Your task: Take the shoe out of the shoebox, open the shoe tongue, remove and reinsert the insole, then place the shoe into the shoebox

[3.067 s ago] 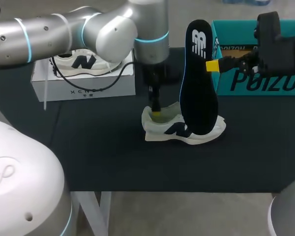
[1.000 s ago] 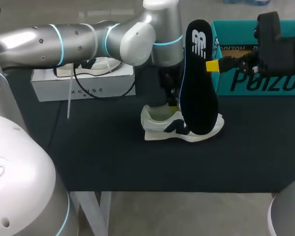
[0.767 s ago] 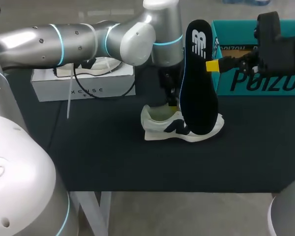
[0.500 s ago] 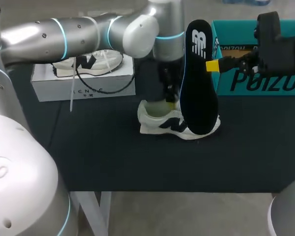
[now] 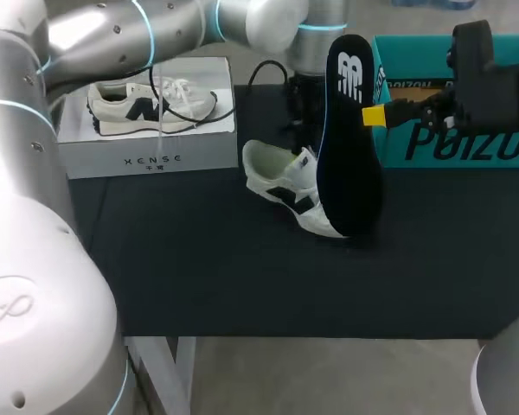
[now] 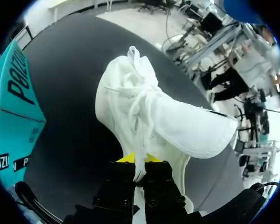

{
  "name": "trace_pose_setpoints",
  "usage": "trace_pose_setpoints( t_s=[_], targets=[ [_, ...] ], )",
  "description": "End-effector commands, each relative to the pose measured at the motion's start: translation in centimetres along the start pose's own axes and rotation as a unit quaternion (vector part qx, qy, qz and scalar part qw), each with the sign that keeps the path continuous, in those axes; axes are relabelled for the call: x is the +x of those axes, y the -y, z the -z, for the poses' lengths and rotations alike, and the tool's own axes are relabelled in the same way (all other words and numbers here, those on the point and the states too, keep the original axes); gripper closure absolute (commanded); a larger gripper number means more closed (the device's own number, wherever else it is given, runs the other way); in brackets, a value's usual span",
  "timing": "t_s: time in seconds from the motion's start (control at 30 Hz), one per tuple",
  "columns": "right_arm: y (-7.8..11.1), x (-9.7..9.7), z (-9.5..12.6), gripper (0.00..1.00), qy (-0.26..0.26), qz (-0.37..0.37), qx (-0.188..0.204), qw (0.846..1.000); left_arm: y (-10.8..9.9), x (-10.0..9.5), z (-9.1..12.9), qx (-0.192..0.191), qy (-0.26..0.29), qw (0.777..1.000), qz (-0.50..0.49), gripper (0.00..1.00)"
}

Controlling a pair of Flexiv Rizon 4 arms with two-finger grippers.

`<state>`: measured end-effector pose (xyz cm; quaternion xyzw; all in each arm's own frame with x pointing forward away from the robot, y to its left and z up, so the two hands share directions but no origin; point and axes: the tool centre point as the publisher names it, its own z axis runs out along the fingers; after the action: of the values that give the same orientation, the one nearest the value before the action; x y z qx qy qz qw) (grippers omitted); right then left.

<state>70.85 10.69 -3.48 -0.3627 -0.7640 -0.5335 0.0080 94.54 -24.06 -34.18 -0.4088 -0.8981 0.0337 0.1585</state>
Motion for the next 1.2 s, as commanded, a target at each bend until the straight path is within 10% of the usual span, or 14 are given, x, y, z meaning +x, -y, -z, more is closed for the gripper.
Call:
trace_pose_setpoints(
  t_s=[0.03, 0.57, 1.2],
  targets=[
    [0.0, 0.0, -0.3, 1.00, 0.001, -0.001, 0.000, 1.000, 0.8, -0.6, 0.7, -0.068, -0.228, 0.926, -0.294, 1.00],
    [0.0, 0.0, -0.3, 1.00, 0.001, -0.001, 0.000, 1.000, 0.2, 1.9, 2.9, -0.101, -0.209, 0.904, -0.360, 1.00],
    [0.0, 0.0, -0.3, 1.00, 0.001, -0.001, 0.000, 1.000, 1.3, 0.4, 2.2, -0.090, -0.163, 0.935, -0.301, 1.00]
  ],
)
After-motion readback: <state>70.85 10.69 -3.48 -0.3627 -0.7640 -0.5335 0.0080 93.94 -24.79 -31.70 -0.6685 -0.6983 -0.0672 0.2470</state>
